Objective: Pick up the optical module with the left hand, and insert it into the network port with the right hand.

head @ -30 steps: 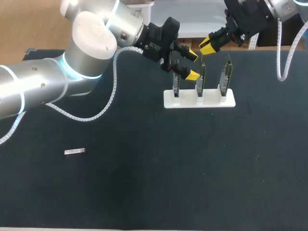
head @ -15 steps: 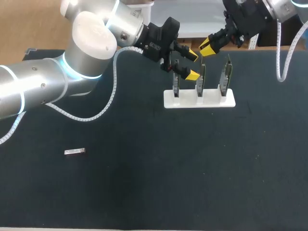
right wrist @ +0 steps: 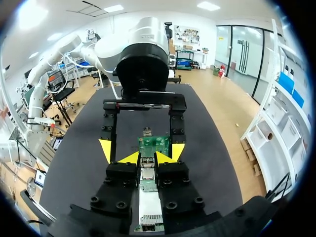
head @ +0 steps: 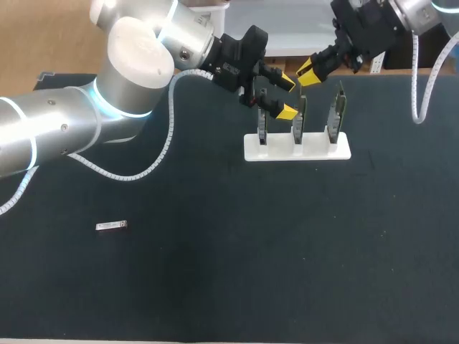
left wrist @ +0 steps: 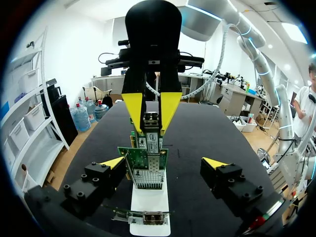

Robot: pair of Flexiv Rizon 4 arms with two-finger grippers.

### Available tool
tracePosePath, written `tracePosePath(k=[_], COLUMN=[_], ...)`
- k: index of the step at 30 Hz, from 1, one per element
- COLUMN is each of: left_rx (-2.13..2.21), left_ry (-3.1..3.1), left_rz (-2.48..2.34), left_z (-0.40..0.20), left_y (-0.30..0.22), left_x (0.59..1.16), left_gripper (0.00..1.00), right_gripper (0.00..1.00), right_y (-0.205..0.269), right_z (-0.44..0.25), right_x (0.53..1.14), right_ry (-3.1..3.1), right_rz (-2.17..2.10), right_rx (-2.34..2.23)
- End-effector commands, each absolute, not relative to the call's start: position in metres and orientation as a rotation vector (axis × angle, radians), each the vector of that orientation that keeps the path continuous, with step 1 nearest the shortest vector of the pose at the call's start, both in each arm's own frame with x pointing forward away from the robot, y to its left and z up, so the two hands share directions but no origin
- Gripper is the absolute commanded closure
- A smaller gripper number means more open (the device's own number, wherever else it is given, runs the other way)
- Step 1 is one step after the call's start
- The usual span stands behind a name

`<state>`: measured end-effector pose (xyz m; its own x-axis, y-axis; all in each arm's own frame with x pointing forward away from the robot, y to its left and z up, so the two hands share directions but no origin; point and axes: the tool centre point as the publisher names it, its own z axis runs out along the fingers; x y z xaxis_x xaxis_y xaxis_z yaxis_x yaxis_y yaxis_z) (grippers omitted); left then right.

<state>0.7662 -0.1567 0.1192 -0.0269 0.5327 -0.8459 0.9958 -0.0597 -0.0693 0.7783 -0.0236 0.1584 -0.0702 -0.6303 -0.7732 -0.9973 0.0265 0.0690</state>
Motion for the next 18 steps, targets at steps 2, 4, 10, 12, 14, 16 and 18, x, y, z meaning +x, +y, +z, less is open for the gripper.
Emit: tracePosePath(k=[2,4,10,12,14,16,18], left_rx=[1.654,1.654,1.654,1.654,1.654,1.654,1.654], left_ry=[1.62,1.62,1.62,1.62,1.62,1.62,1.62], left_rz=[-0.987,-0.987,-0.987,-0.987,-0.987,-0.987,-0.987], left_z=[0.12,0.12,0.12,0.12,0.12,0.12,0.12], left_y=[-0.157,-0.157,-0.157,-0.157,-0.157,-0.157,-0.157], left_x=[0.768,0.768,0.768,0.768,0.768,0.768,0.768], left_gripper=[0.0,0.0,0.0,0.0,0.0,0.0,0.0], right_gripper=[1.0,1.0,0.0,0.0,0.0,0.0,0.0], right_y=[-0.024,-0.023,-0.023,-0.023,-0.024,-0.025,-0.026], right_z=[0.158,0.158,0.159,0.161,0.164,0.165,0.168], right_x=[0.78,0.78,0.78,0.78,0.78,0.781,0.782], right_ry=[1.759,1.758,1.758,1.755,1.754,1.749,1.745], right_rz=[0.864,0.865,0.891,0.895,0.917,0.927,0.938], right_rx=[-1.654,-1.653,-1.648,-1.638,-1.616,-1.608,-1.593])
